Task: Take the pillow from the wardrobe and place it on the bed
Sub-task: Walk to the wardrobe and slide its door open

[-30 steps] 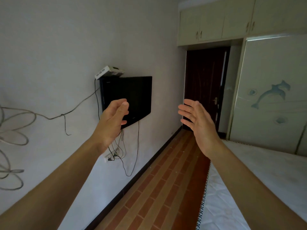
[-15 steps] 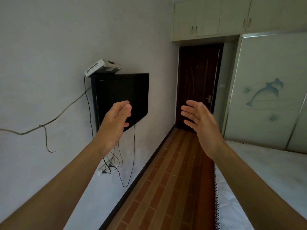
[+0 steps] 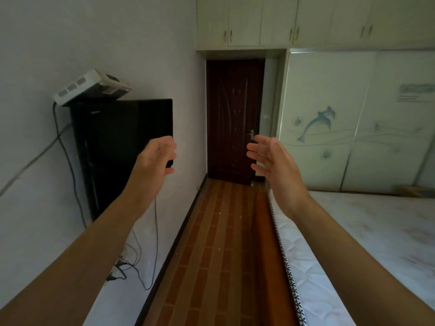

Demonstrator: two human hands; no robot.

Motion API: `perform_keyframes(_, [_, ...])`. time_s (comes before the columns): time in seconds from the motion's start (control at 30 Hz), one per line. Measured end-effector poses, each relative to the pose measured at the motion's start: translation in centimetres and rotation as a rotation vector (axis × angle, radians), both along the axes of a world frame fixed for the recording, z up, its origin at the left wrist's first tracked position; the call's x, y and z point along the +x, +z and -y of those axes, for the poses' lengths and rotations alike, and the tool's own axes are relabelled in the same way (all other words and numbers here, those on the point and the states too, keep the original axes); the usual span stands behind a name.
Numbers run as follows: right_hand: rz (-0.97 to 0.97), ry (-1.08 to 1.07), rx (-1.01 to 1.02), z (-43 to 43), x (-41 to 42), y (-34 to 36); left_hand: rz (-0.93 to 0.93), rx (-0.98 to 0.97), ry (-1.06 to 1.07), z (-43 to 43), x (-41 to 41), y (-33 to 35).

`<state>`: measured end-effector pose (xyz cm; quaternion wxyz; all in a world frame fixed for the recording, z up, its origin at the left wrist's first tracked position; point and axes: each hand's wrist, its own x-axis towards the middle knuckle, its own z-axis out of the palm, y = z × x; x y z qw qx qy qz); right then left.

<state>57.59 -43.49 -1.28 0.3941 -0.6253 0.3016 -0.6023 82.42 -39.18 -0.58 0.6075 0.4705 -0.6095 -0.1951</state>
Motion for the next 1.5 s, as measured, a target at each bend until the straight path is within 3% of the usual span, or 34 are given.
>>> perform_keyframes(0.37, [0.042,-0.112,0.032,15.2,0.9,-3.7,0.013,0.053,-0.143,18.6,1.2,-2.9])
perform_keyframes(0.7, [0.036,-0.195,0.037,33.8,-0.1,-1.0,-0.037,0.042,-0.222,39.3,-0.9,-1.2])
perform_keyframes(1.5, [-0.034,-0.348,0.038,71.3,7.3,-0.7,-0.092,0.062,-0.442,81.7,4.8,-2.5])
